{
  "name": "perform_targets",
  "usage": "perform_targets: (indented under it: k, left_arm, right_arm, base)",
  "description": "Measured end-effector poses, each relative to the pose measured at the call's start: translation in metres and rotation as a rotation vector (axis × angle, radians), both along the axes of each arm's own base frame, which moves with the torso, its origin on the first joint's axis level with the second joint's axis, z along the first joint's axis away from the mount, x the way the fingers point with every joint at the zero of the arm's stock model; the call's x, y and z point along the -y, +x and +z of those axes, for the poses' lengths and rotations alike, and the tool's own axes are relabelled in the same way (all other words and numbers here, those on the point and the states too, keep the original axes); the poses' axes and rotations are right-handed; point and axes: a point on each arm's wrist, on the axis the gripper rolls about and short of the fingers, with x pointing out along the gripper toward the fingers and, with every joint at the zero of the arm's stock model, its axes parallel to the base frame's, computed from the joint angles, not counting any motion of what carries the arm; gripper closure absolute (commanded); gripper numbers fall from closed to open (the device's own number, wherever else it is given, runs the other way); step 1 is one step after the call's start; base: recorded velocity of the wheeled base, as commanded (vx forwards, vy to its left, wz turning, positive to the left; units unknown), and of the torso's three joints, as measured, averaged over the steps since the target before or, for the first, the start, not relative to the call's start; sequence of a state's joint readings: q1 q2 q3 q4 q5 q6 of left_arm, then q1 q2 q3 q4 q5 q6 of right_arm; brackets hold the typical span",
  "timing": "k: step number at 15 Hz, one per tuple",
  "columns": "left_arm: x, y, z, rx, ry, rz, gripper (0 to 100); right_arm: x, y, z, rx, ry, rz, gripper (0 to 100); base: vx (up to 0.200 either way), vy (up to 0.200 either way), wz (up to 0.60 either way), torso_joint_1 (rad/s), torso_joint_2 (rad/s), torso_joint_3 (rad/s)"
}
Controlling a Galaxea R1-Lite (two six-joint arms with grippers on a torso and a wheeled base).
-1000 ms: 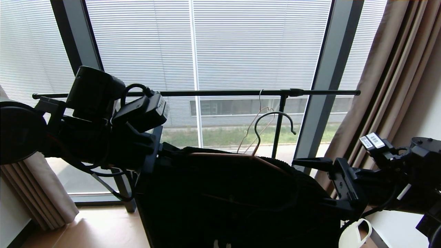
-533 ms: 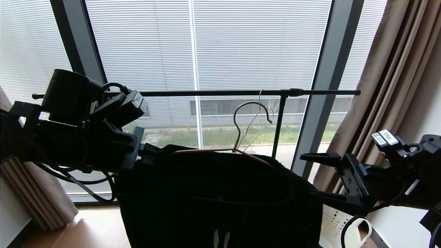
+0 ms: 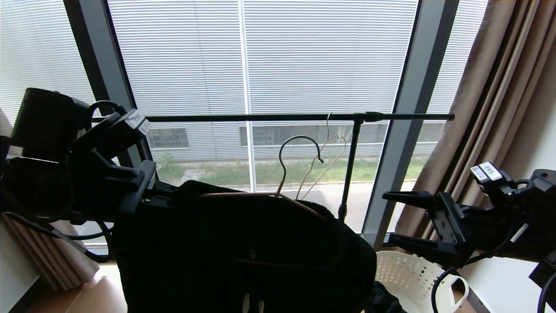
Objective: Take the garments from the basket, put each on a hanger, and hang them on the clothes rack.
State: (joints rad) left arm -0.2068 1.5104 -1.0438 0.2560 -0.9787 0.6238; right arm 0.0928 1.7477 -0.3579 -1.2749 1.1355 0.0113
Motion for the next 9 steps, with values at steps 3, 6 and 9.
perform_targets:
  k: [3, 6, 9]
  left_arm:
    - [-0.001, 0.000, 0.004, -0.026, -0.015, 0.021, 100]
    - [-0.001, 0.001, 0.013, -0.082, -0.080, 0.055, 100]
    - [-0.002, 0.004, 0.018, -0.107, -0.158, 0.065, 100]
  right_arm:
    - [-0.001, 0.003, -0.007, -0.023, -0.006, 0.003, 0]
    - [-0.001, 0.010, -0.018, -0.019, -0.024, 0.003, 0]
    - [0.001, 0.018, -0.028, -0.042, -0.031, -0.006, 0]
  base:
    - [0.000, 0.000, 0.00, 0.000, 0.00, 0.000]
    - [0.000, 0.000, 0.00, 0.000, 0.00, 0.000]
    - [0.000, 0.000, 0.00, 0.000, 0.00, 0.000]
